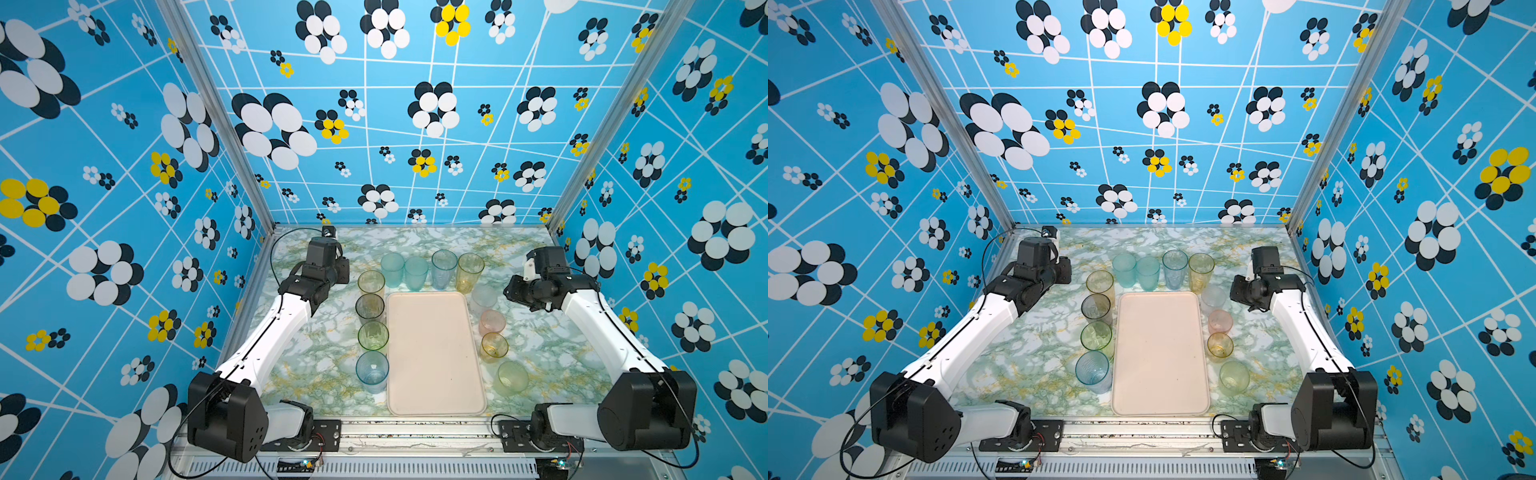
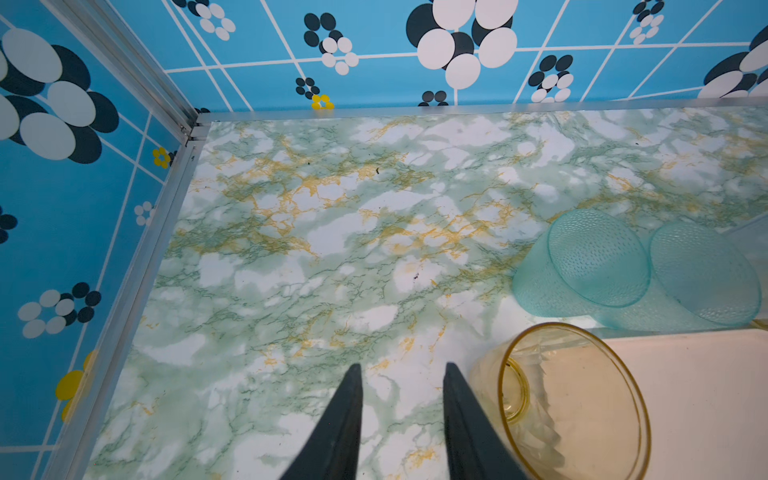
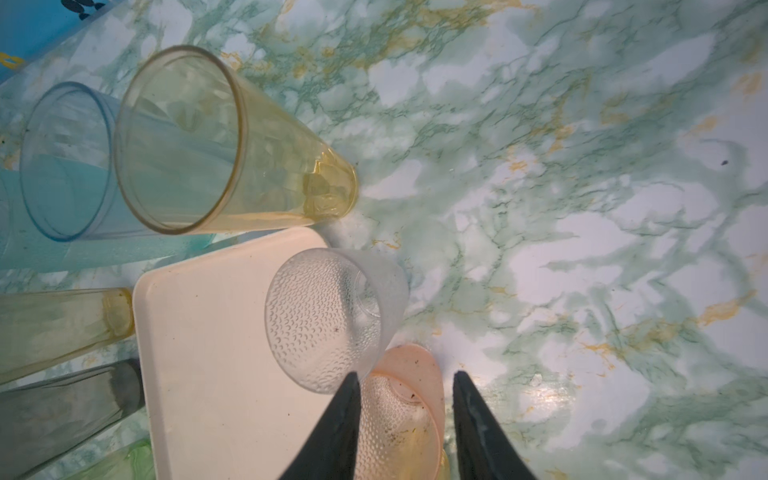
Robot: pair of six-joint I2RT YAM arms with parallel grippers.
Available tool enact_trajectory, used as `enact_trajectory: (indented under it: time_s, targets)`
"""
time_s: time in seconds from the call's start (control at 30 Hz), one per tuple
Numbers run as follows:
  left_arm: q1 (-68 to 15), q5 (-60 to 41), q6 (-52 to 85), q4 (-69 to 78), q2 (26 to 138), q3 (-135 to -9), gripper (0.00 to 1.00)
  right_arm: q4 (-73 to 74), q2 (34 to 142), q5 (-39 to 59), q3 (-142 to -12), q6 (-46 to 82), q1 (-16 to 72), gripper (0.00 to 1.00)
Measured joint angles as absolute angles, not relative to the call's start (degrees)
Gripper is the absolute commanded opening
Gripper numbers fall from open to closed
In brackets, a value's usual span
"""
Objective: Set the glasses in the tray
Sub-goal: 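Raise both arms and move the grippers toward the cups beside the tray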
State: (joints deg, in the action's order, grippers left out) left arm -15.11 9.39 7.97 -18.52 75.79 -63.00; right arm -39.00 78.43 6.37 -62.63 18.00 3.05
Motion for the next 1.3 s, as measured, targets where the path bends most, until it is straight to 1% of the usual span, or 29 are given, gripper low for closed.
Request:
enact_trajectory:
  time_s: [0.2, 0.37, 0.7, 0.97, 1.2, 1.3]
  targets:
    - [-15.4, 8.4, 7.9, -19.1, 77.2, -63.5, 0.34, -39.3, 82.3, 6.0, -63.1, 18.9, 4.8, 0.31]
    - [-15.4, 8.3, 7.9, -19.4, 77.5, -63.5, 0.34, -39.7, 84.4, 5.1, -64.2, 18.9, 5.6, 0.3]
    - [-15.4, 7.9, 7.5, -19.4, 79.1, -63.6, 0.35, -39.9, 88.0, 3.7, -66.6, 19.0, 5.9, 0.26]
    - [-15.4, 7.2, 7.5, -19.3, 79.5, -63.6, 0.35, -40.1, 89.9, 3.3, -67.9, 19.0, 8.3, 0.24]
    - [-15.0, 6.8, 7.4, -19.3, 80.6, -63.7, 0.34, -40.2, 91.8, 2.8, -69.2, 19.0, 8.5, 0.24]
    - [-14.9, 6.6, 7.3, -19.3, 80.8, -63.8, 0.34, -40.4, 92.1, 1.8, -69.4, 18.9, 8.5, 0.21]
